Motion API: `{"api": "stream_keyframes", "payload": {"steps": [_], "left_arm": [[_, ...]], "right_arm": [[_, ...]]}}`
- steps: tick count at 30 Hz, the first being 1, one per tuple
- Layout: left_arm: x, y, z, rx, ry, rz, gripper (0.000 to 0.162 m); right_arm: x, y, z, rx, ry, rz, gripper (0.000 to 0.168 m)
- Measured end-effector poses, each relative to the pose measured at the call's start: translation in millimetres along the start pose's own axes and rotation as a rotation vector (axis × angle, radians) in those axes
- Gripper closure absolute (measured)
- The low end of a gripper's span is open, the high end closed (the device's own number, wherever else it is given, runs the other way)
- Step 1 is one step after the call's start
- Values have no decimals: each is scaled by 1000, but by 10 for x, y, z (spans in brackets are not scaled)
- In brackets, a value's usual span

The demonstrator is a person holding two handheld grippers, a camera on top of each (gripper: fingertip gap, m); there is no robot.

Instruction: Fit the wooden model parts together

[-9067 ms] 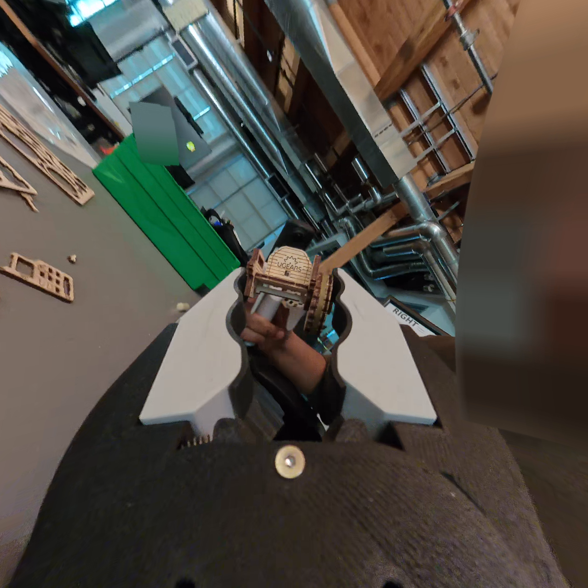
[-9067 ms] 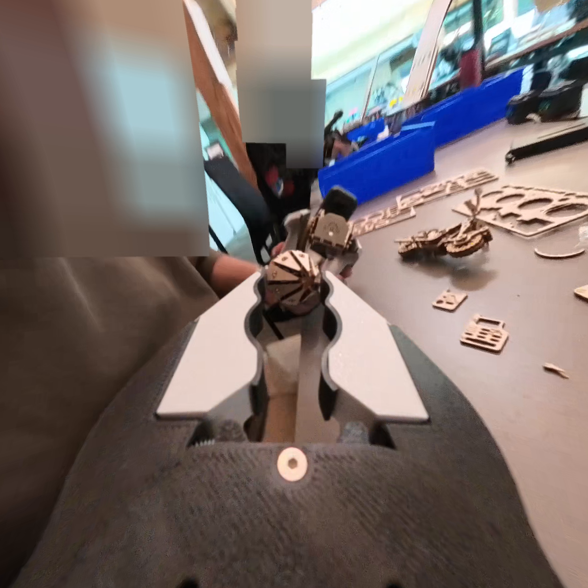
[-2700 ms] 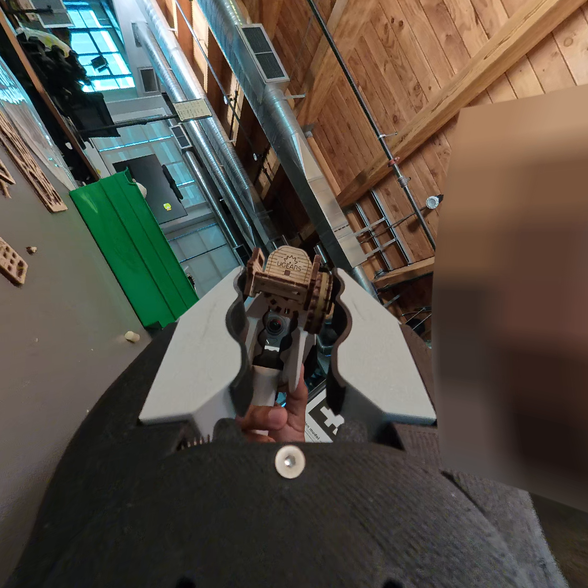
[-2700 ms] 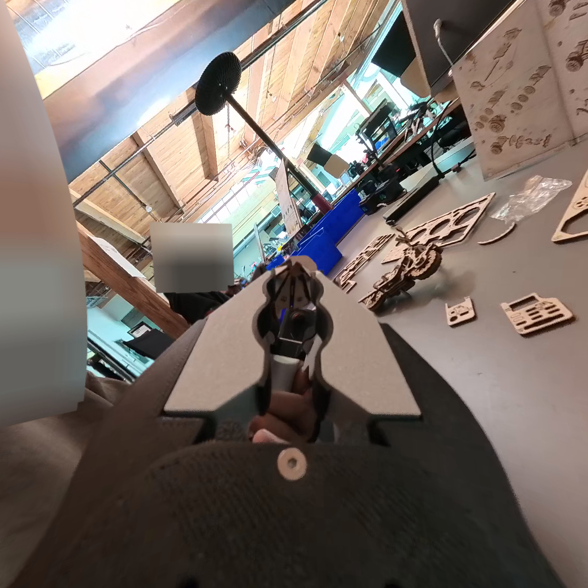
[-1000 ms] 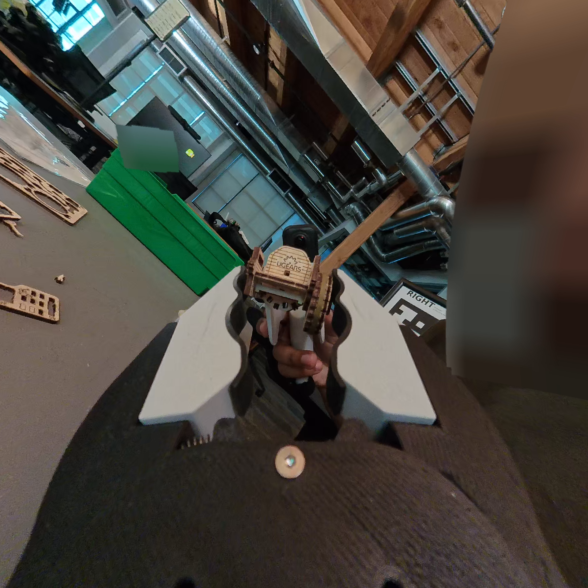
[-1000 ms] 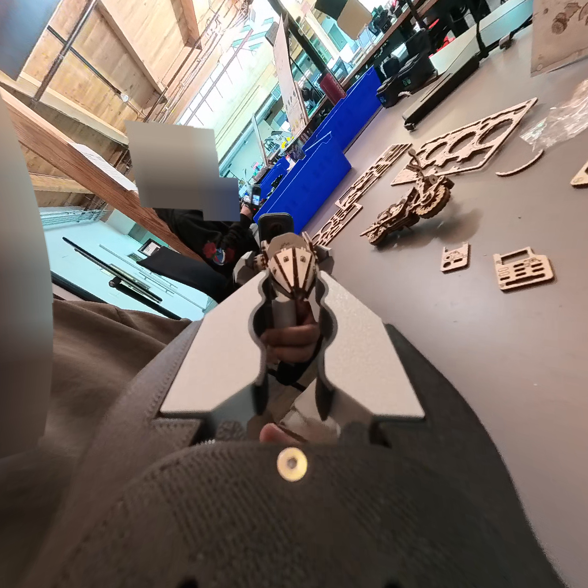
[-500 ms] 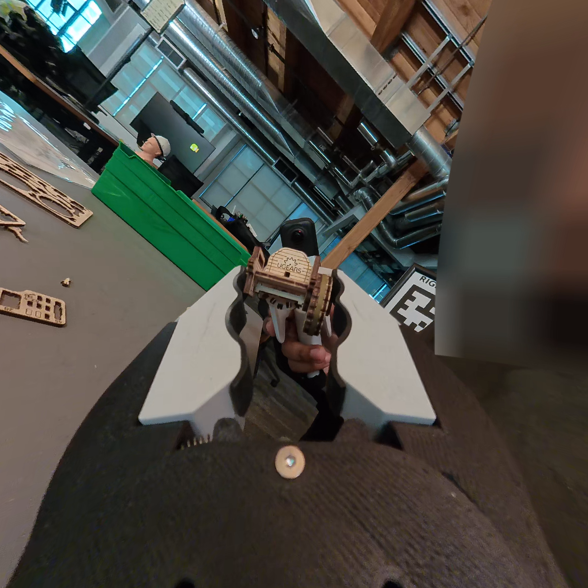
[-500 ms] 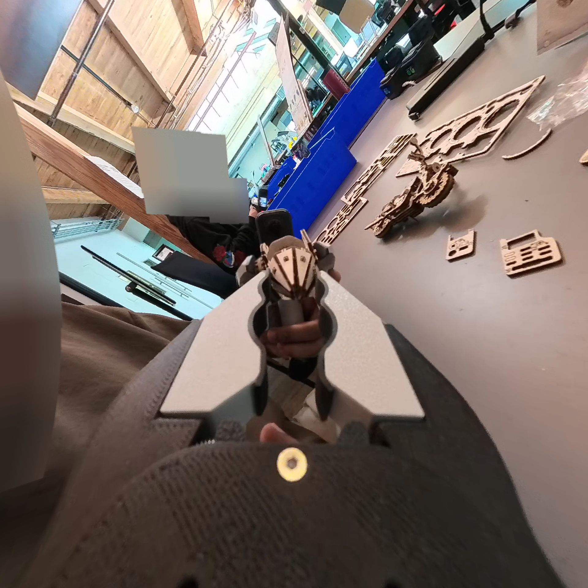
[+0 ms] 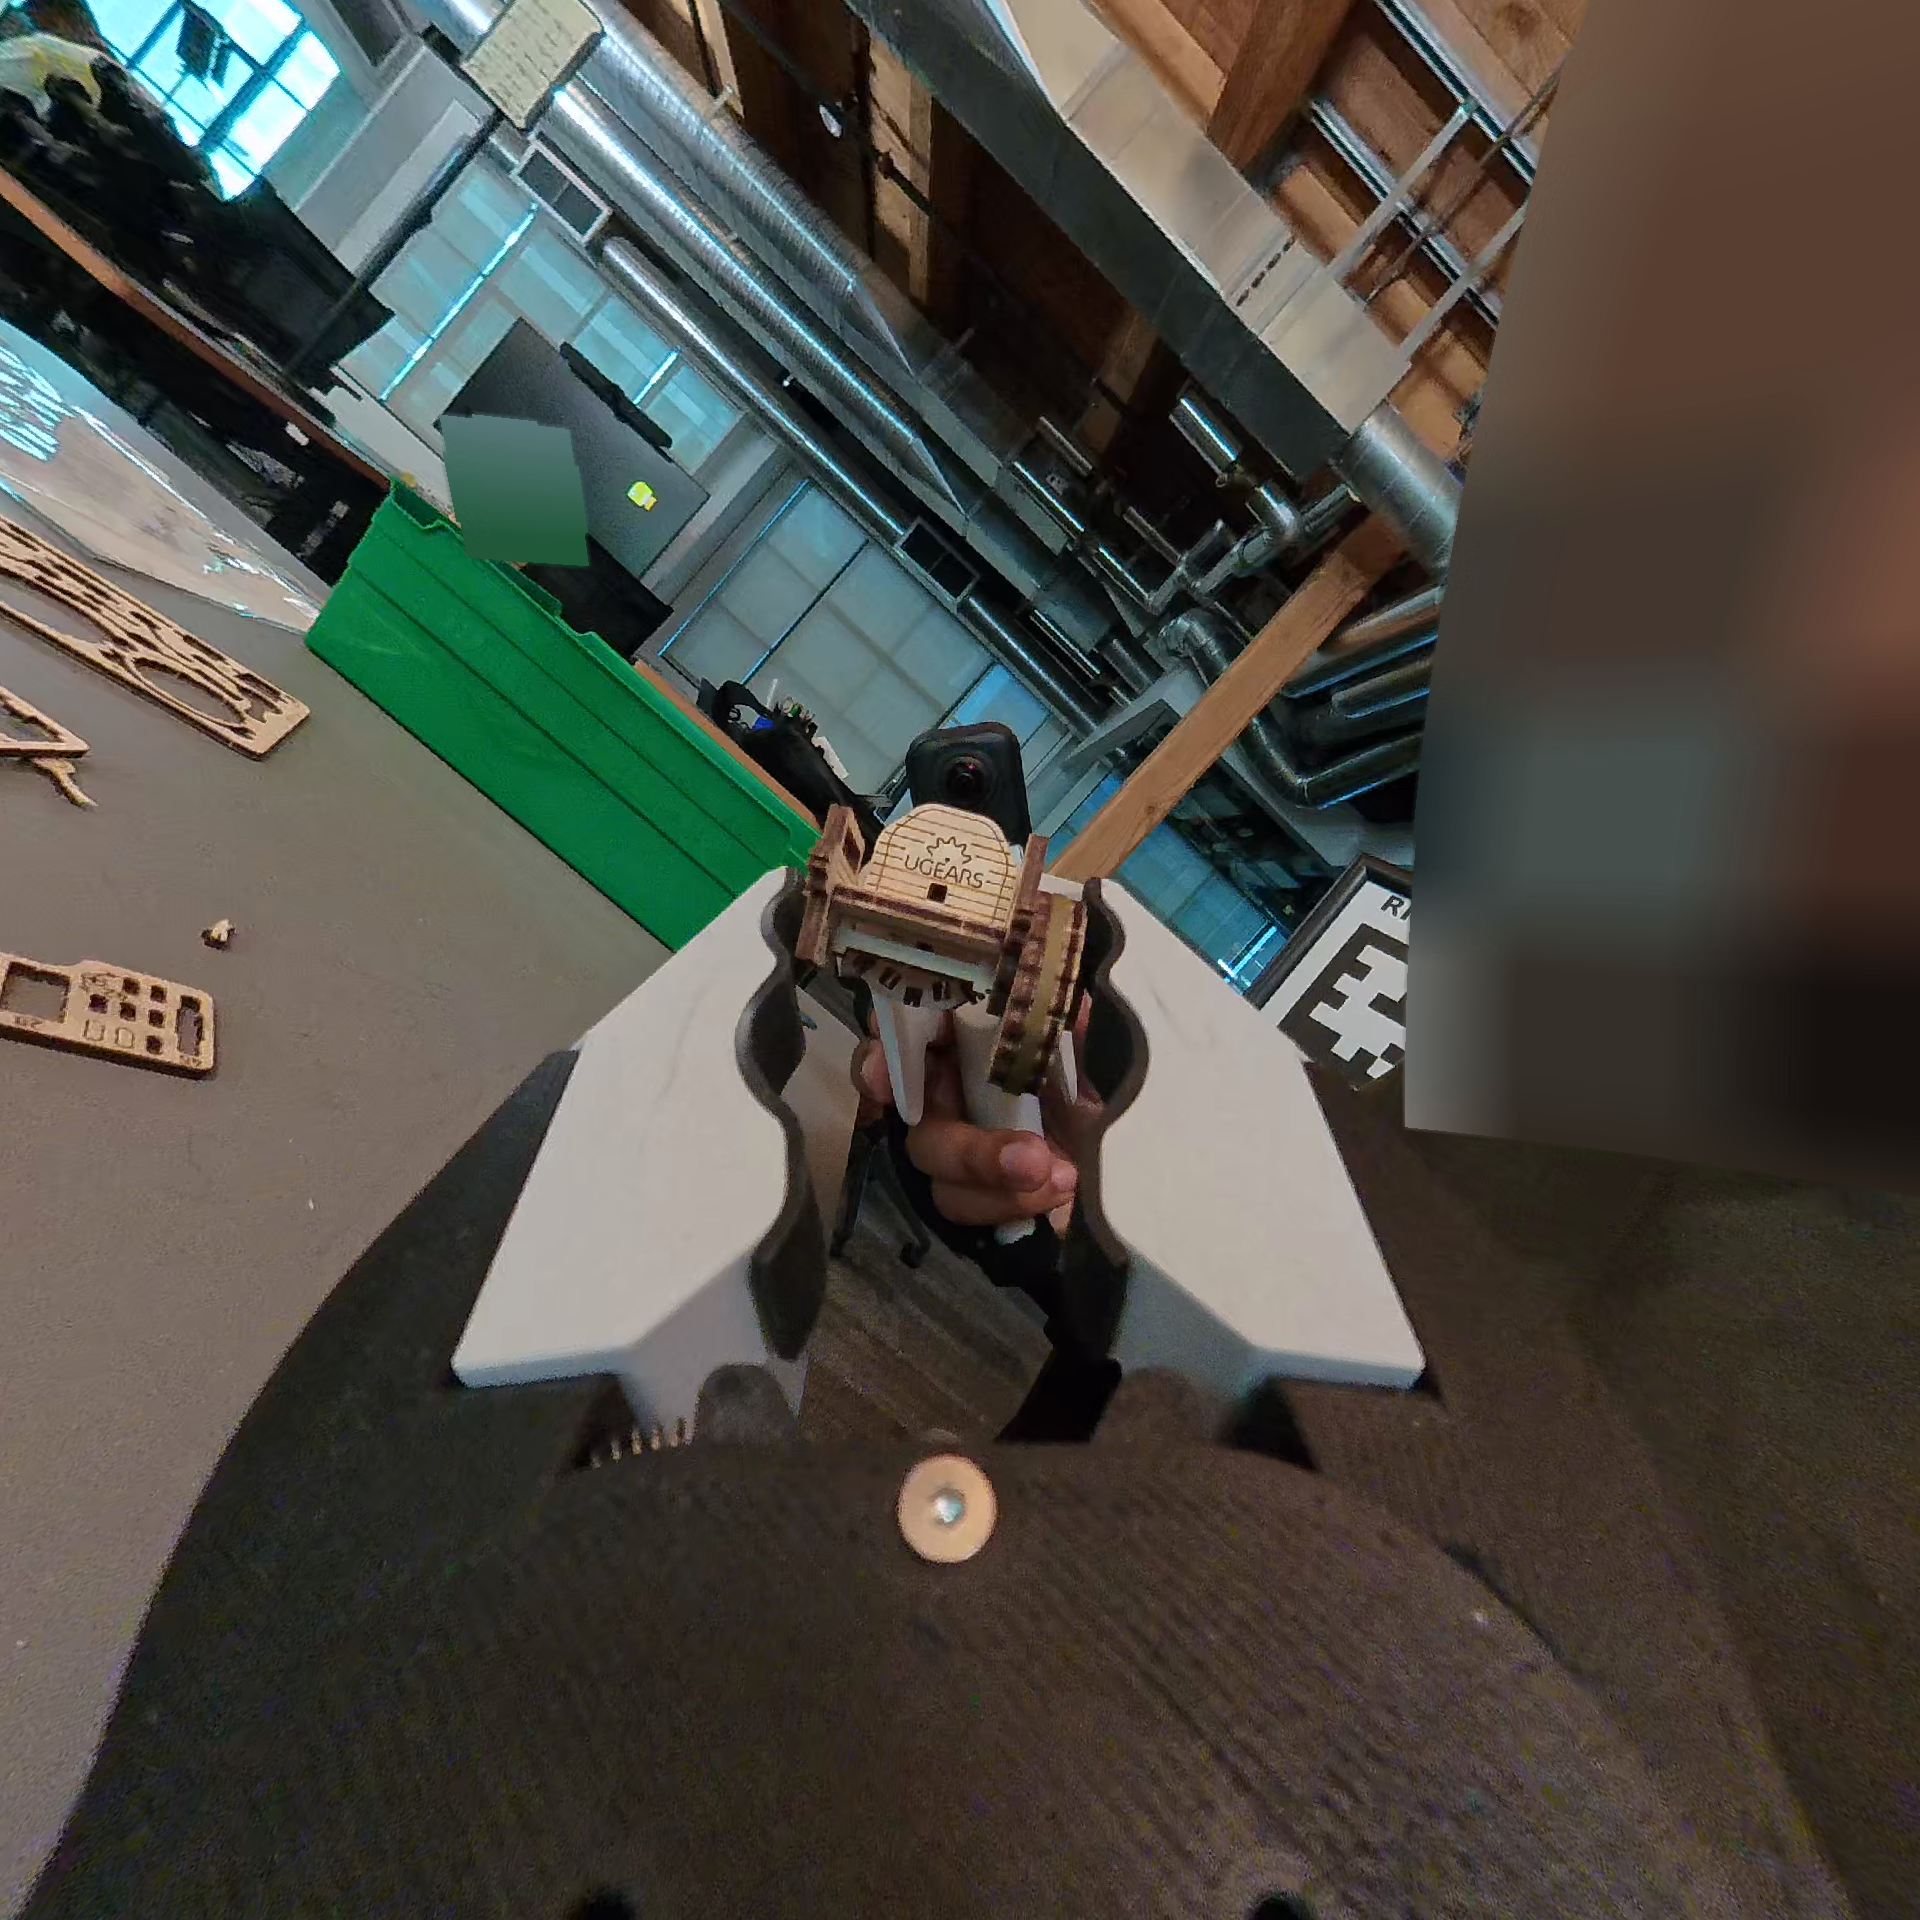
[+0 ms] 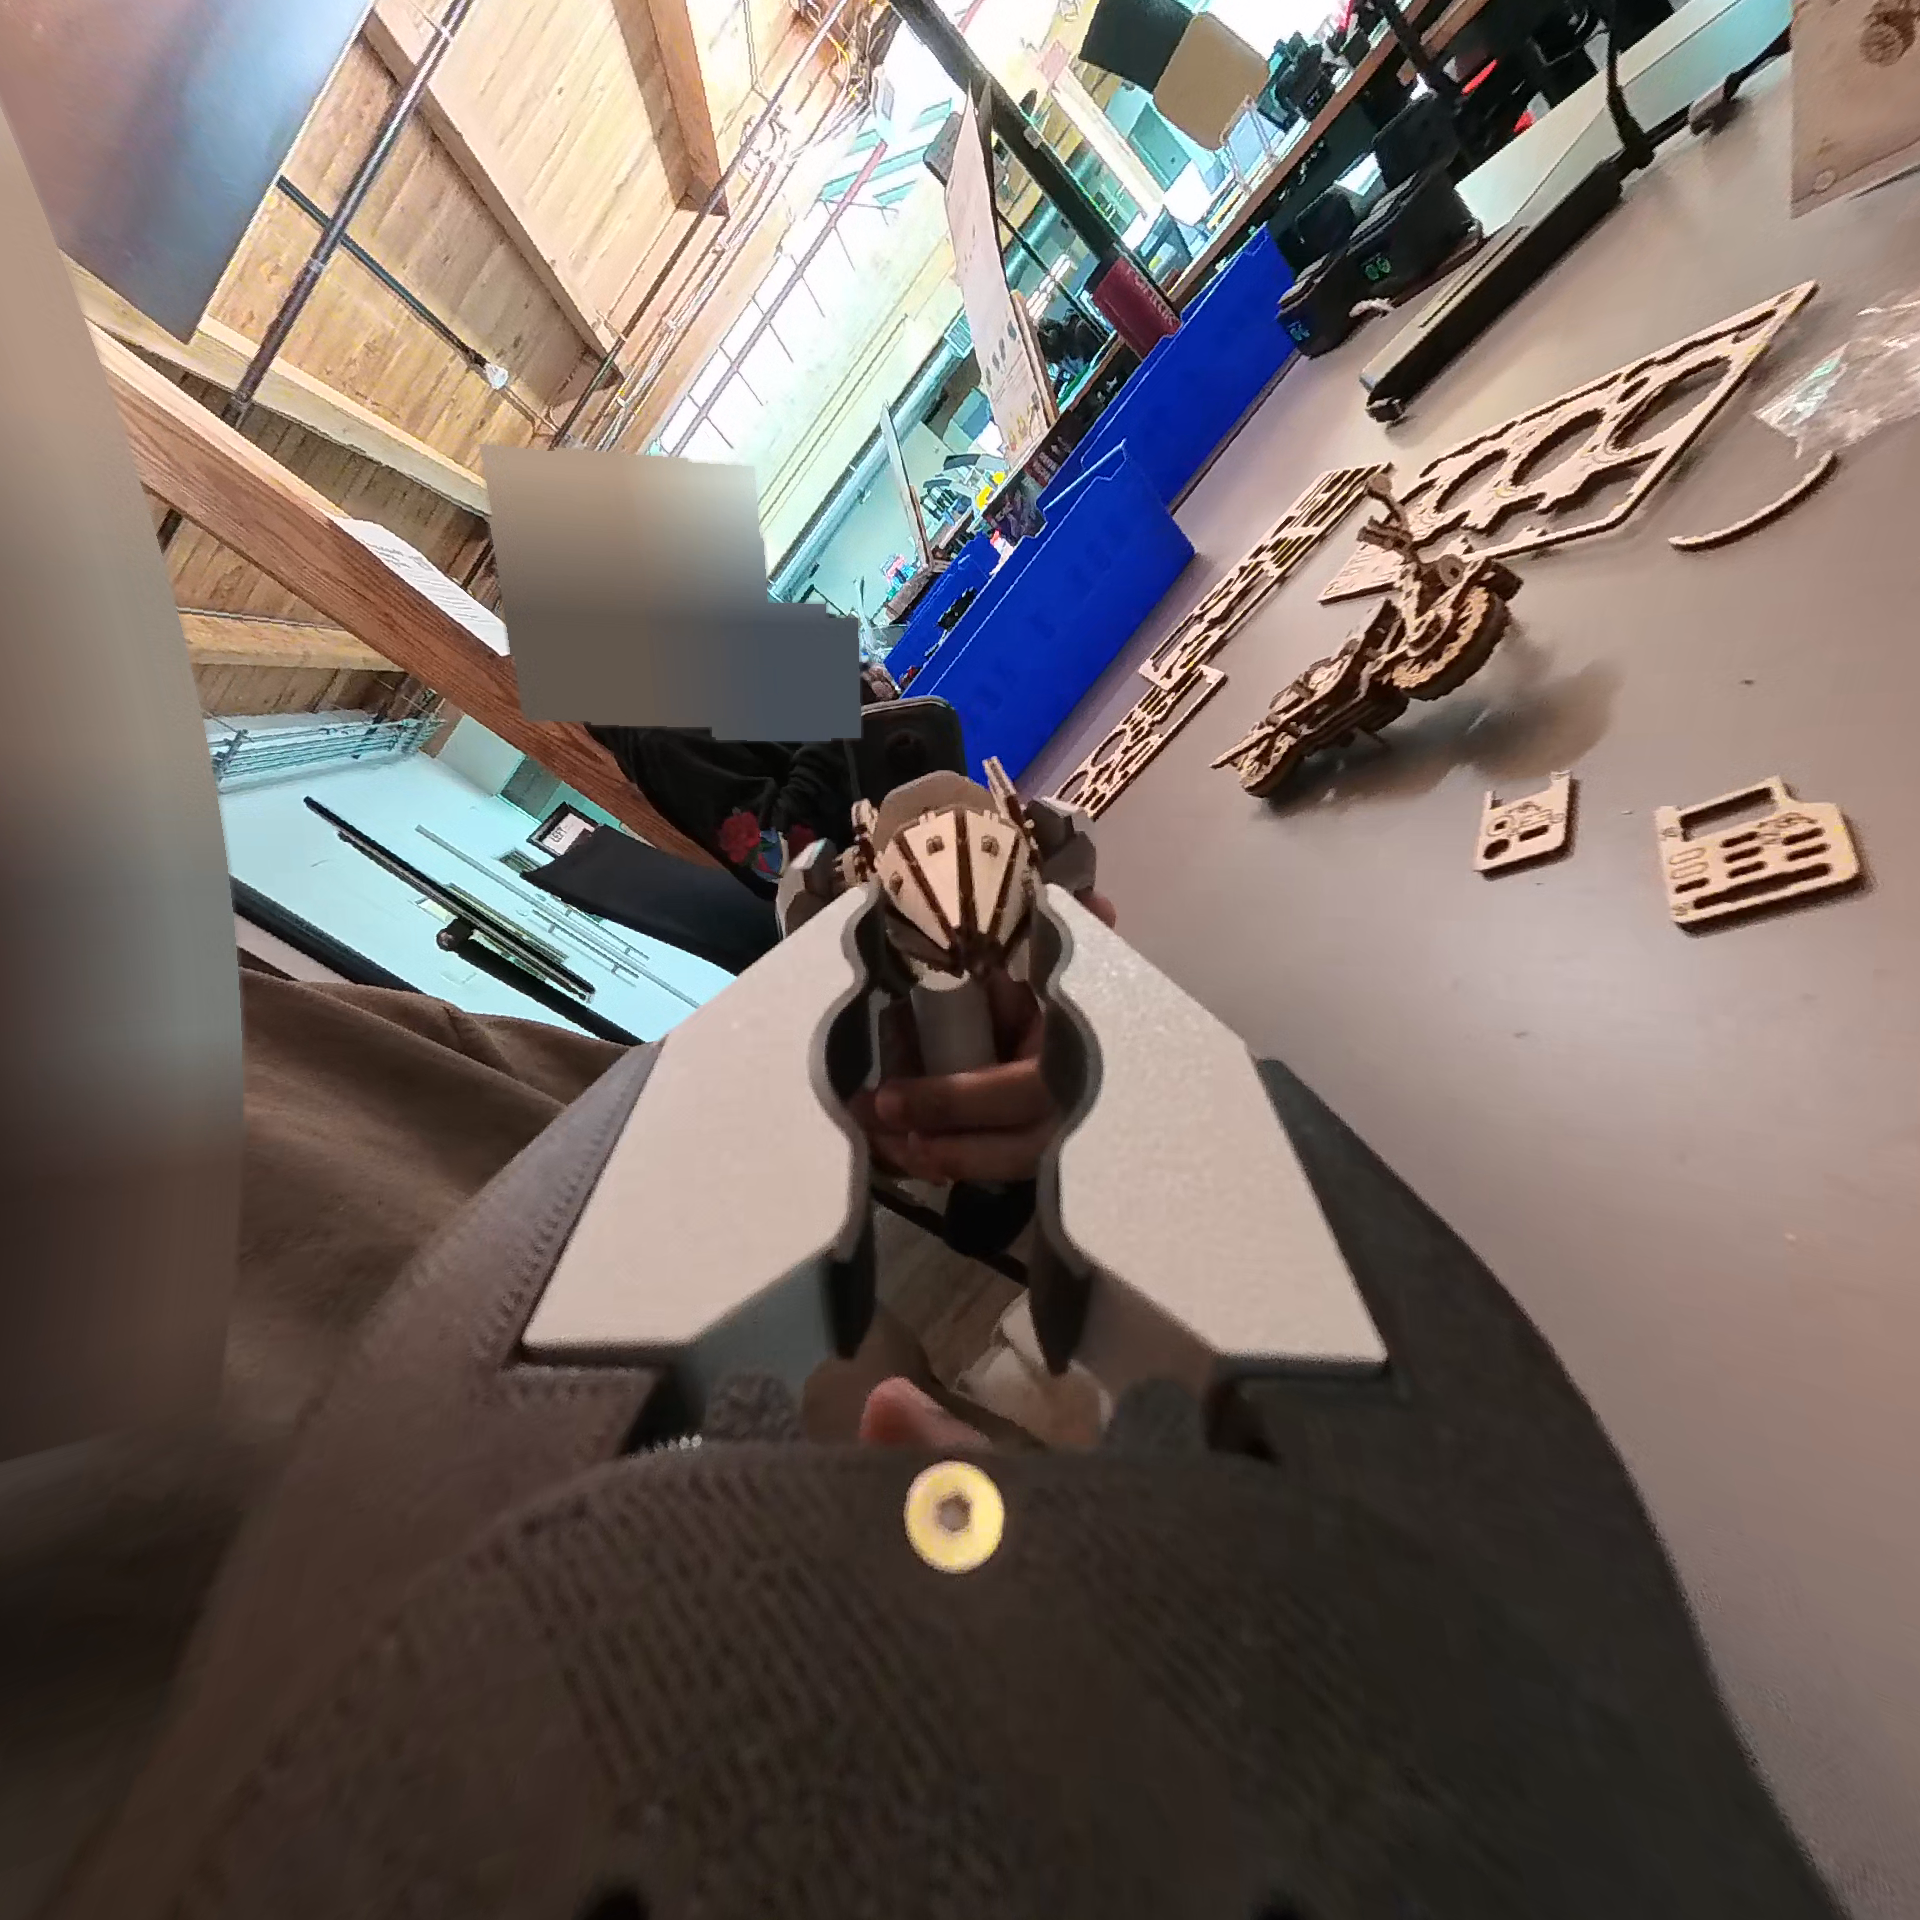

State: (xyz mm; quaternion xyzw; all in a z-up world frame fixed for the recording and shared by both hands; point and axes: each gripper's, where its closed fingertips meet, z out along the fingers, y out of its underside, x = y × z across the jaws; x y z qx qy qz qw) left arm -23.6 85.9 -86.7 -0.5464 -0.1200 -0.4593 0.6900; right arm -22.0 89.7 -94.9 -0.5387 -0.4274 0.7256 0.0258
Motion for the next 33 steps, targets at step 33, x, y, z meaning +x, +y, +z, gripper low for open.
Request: {"api": "stream_keyframes", "payload": {"steps": [33], "left_arm": [[-210, -53, -43, 183, -80, -227, 111]], "right_arm": [[179, -17, 47, 218, 78, 161, 142]]}}
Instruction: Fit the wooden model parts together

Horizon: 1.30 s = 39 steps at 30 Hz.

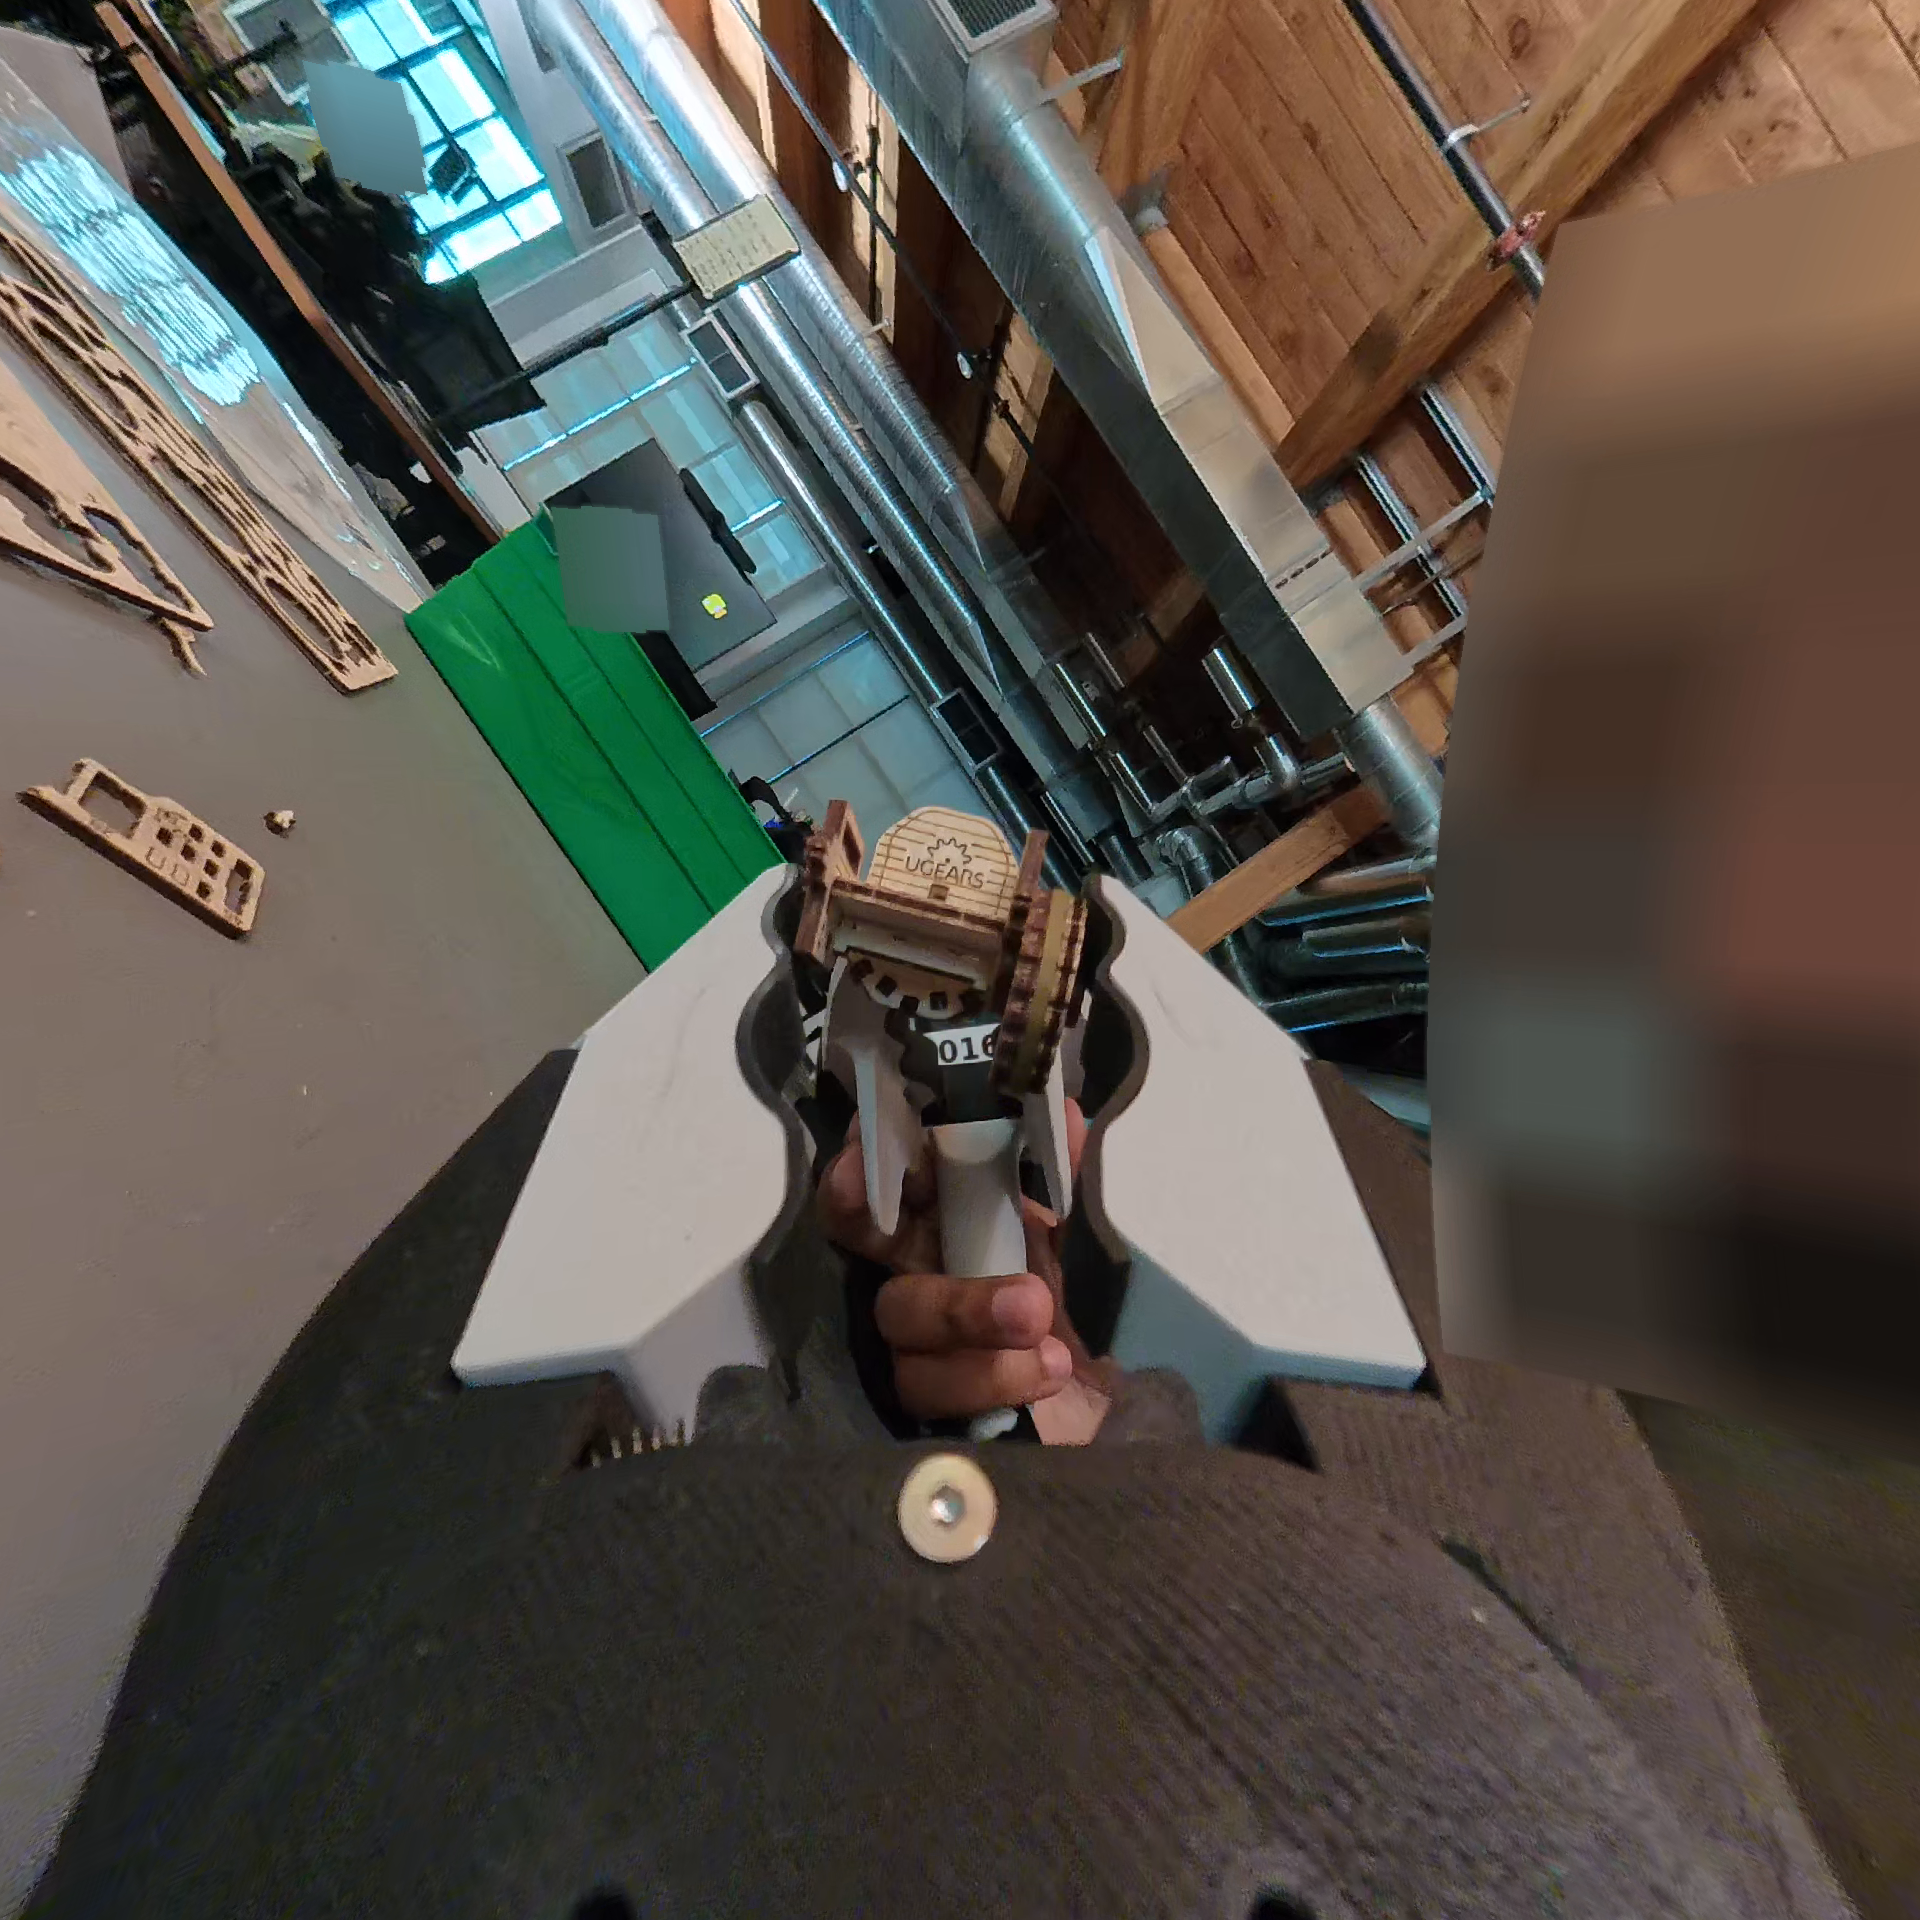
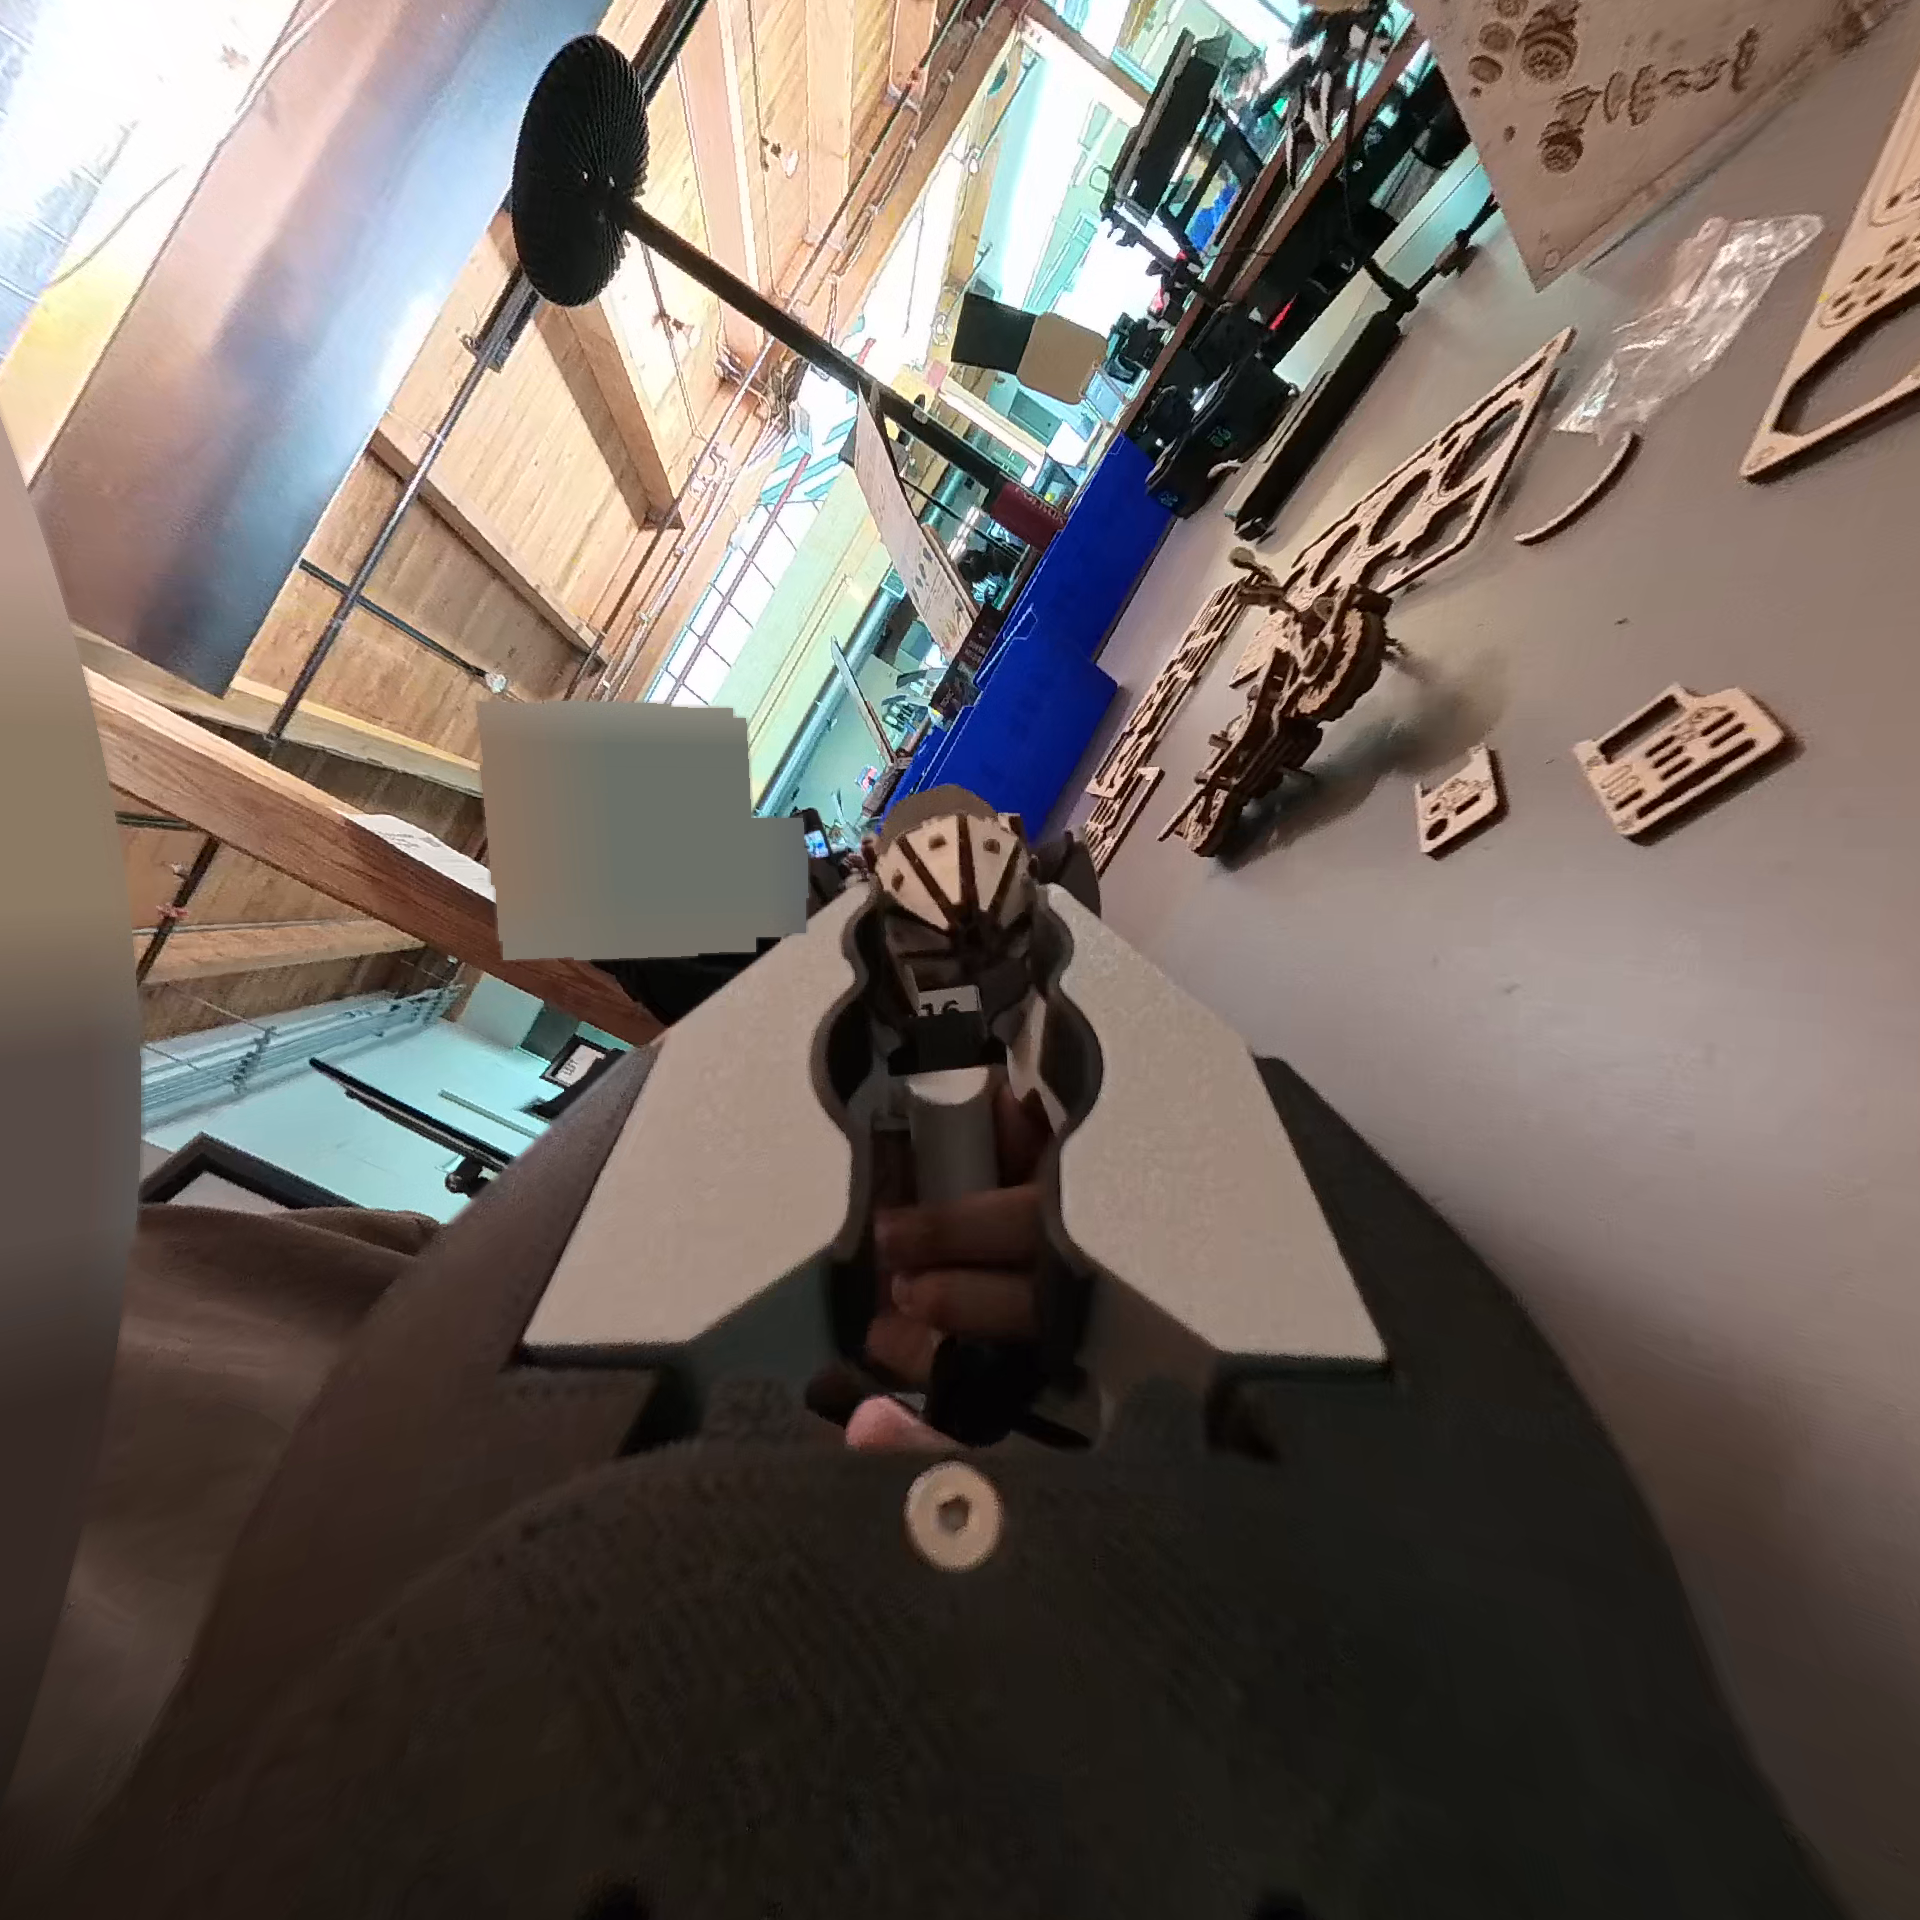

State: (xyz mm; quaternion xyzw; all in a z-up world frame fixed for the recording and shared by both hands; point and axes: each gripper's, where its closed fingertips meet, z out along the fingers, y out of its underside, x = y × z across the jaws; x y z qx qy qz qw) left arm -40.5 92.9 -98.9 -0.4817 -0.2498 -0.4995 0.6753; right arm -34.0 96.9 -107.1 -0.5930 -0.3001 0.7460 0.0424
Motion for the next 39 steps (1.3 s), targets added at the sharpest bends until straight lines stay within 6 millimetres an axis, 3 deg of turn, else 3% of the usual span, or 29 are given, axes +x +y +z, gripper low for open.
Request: {"api": "stream_keyframes", "payload": {"steps": [39], "left_arm": [[-49, 158, 1, -216, -25, 110, 108]], "right_arm": [[46, 61, -39, -112, 18, -31, 142]]}}
